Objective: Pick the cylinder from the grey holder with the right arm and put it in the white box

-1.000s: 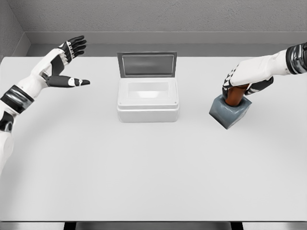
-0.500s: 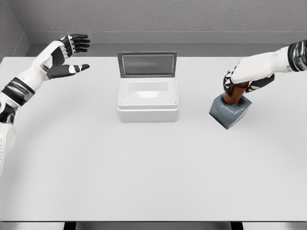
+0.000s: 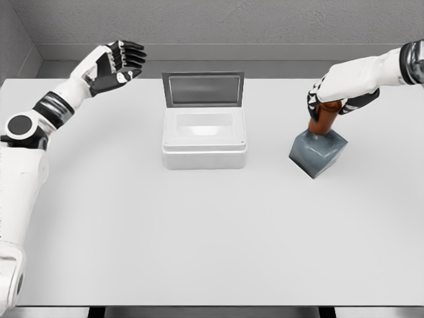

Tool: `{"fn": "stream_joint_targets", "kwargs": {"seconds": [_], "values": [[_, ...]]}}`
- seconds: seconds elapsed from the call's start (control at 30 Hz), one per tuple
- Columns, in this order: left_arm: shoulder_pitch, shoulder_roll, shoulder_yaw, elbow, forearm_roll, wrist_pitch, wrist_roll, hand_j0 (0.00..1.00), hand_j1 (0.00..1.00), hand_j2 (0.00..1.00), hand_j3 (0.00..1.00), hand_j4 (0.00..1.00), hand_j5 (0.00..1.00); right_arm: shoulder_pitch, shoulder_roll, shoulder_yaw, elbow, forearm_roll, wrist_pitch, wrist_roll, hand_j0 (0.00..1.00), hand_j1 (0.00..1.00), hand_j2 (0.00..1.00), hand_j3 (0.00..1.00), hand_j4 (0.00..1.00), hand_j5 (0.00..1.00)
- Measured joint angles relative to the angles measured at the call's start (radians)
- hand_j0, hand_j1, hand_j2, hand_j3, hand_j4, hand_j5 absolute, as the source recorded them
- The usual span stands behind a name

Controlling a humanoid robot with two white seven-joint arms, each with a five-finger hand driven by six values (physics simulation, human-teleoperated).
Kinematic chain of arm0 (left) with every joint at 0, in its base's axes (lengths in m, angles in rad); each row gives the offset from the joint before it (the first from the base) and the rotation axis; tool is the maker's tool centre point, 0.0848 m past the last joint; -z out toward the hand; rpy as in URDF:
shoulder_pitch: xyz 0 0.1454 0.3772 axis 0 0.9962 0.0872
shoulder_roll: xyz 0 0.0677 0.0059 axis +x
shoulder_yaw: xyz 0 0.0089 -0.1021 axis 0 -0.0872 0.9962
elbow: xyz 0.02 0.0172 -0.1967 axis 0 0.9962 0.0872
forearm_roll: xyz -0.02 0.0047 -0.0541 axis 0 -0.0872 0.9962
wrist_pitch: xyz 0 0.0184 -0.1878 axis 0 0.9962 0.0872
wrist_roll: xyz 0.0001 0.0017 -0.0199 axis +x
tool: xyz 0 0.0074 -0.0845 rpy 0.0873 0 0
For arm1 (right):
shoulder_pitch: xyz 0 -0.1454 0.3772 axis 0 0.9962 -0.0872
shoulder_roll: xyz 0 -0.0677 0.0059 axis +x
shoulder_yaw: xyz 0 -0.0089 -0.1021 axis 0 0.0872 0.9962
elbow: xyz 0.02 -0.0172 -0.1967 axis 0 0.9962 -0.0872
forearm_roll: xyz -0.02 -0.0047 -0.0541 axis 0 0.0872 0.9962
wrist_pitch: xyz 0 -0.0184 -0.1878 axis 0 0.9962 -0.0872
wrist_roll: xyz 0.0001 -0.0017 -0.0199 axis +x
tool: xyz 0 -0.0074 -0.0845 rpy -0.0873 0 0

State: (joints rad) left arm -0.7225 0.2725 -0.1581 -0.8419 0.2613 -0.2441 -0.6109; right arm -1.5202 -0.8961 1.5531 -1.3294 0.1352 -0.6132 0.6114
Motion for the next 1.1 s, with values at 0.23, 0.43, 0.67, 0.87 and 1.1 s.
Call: {"fn": "stream_joint_targets", "kwargs": {"seconds": [0.23,0.43,0.67,0.87,1.1], "values": [[-0.057,-0.027,-0.031,0.090,-0.005,0.000,0.000,0.61,0.61,0.61,0.61,0.61,0.61,-0.014,0.023,-0.001,-0.003,0.001,0.000,0.000,0.50,0.50,0.50,0.50,0.50,0.50],[-0.077,-0.051,-0.035,0.108,-0.018,-0.001,0.000,0.61,0.61,0.61,0.61,0.61,0.61,-0.034,0.060,-0.001,-0.004,-0.001,0.000,0.000,0.49,0.49,0.49,0.49,0.49,0.49],[-0.106,-0.062,-0.035,0.141,-0.031,-0.007,0.000,0.61,0.61,0.61,0.61,0.61,0.61,-0.043,0.101,0.000,-0.001,-0.002,0.000,0.000,0.48,0.48,0.48,0.48,0.48,0.48],[-0.106,-0.078,-0.036,0.154,-0.035,-0.009,0.000,0.61,0.61,0.61,0.61,0.61,0.61,-0.058,0.145,0.002,0.003,-0.001,0.000,0.000,0.47,0.47,0.47,0.47,0.47,0.47],[-0.106,-0.083,-0.035,0.154,-0.037,-0.010,0.000,0.61,0.61,0.61,0.61,0.61,0.61,-0.072,0.188,0.007,0.004,-0.002,0.000,0.000,0.46,0.46,0.46,0.46,0.46,0.46]]}}
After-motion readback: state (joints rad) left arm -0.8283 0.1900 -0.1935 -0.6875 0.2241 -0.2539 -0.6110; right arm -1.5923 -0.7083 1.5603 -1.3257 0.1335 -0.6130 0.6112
